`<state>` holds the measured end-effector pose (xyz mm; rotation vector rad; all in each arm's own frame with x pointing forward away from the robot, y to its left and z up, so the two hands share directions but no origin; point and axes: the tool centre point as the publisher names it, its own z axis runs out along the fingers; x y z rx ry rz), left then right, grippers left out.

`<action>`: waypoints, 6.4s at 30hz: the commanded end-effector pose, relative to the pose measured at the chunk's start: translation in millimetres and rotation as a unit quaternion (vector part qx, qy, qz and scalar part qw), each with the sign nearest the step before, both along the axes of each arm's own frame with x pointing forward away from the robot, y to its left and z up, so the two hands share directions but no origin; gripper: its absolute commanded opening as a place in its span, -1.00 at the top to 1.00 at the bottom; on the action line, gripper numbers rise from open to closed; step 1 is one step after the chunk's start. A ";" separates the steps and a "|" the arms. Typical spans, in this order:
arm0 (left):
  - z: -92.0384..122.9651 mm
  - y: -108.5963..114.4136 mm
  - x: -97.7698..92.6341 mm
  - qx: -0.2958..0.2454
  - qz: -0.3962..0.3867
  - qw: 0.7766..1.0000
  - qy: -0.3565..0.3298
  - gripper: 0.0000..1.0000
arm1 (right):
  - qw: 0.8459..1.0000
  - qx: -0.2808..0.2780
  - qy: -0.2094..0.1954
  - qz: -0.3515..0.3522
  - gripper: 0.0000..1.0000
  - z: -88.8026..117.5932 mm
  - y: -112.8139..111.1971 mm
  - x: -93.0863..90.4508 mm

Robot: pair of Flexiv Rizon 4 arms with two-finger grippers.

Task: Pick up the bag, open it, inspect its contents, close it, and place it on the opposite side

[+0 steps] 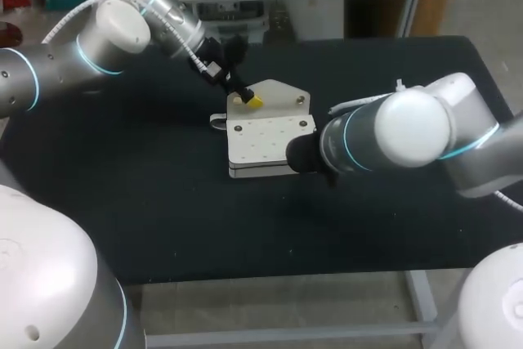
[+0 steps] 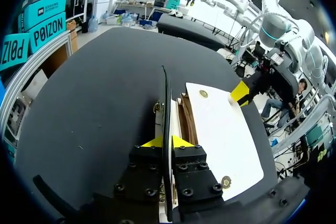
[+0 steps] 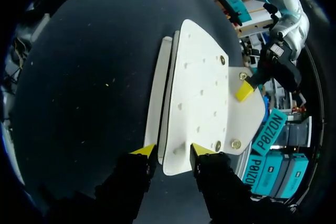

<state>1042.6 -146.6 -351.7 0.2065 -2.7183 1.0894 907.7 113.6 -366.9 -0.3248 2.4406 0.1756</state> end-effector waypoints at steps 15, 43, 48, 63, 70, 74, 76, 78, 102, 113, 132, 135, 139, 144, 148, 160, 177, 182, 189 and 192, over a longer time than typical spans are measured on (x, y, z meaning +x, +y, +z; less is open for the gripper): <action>-5.0 1.5 -2.8 0.000 -0.006 1.000 0.013 1.00 | 0.998 0.010 -0.048 -0.026 0.11 -5.0 10.4 14.5; -2.7 -3.3 -54.9 -0.036 -0.048 0.985 -0.164 1.00 | 0.998 0.015 -0.041 -0.051 1.00 -12.7 4.8 16.8; -9.7 -3.8 -67.6 -0.054 -0.030 0.971 -0.232 1.00 | 0.998 0.016 -0.040 -0.055 1.00 -13.9 4.7 17.9; -6.1 -4.9 -72.1 -0.029 -0.016 0.954 -0.299 0.44 | 0.998 0.016 -0.031 -0.055 1.00 -16.6 5.4 19.0; 5.9 1.3 -67.7 -0.041 -0.009 0.955 -0.293 0.18 | 0.998 0.016 -0.029 -0.053 1.00 -16.9 5.8 19.8; 11.5 1.6 -65.3 -0.032 -0.005 0.953 -0.300 0.27 | 0.998 0.015 -0.028 -0.051 1.00 -17.2 6.1 20.2; 12.8 0.8 -62.4 -0.022 -0.007 0.953 -0.301 0.31 | 0.998 0.015 -0.027 -0.050 1.00 -17.4 6.2 20.2; 12.7 -0.1 -58.6 -0.017 -0.008 0.955 -0.296 0.34 | 0.998 0.015 -0.027 -0.049 1.00 -17.5 6.5 20.3; 22.1 1.0 -56.7 0.007 -0.002 0.953 -0.304 1.00 | 0.999 0.011 -0.022 -0.049 1.00 -18.3 6.4 20.7; -7.2 -4.1 -83.5 -0.002 -0.040 0.955 -0.295 1.00 | 0.998 0.010 -0.022 -0.056 1.00 -17.6 5.0 22.0; -14.5 6.9 -89.2 -0.016 -0.034 0.957 -0.289 0.40 | 0.998 0.008 -0.020 -0.059 1.00 -17.3 6.7 19.7; -6.6 6.9 -88.2 -0.016 -0.035 0.953 -0.300 0.42 | 0.998 0.009 -0.020 -0.059 1.00 -17.2 7.3 19.5; -0.9 6.6 -85.7 -0.019 -0.037 0.951 -0.307 0.43 | 0.998 0.009 -0.020 -0.060 1.00 -16.7 7.5 19.1; 5.6 6.2 -87.9 -0.027 -0.047 0.951 -0.305 0.33 | 0.998 0.009 -0.021 -0.062 1.00 -15.5 6.3 18.9; 9.8 5.4 -89.8 -0.040 -0.059 0.951 -0.301 0.32 | 0.998 0.009 -0.021 -0.062 1.00 -15.5 6.0 19.4; 30.8 6.8 -75.2 -0.094 -0.058 0.954 -0.277 0.43 | 0.998 0.009 -0.021 -0.060 1.00 -15.4 5.7 20.1; 32.2 19.0 -78.0 -0.062 -0.034 0.966 -0.247 -0.30 | 0.998 0.031 -0.017 -0.045 -1.00 -5.1 5.1 21.0; 39.6 26.7 -80.8 -0.059 -0.023 0.974 -0.219 -1.00 | 0.998 0.047 -0.015 -0.024 -1.00 4.9 9.5 18.2; 51.2 35.0 -81.1 -0.063 0.003 0.984 -0.169 -1.00 | 0.996 0.084 -0.004 0.003 -1.00 26.4 15.2 8.2; 56.8 38.4 -80.8 -0.064 0.014 0.988 -0.142 -1.00 | 0.994 0.113 0.006 0.011 -1.00 42.4 16.7 5.3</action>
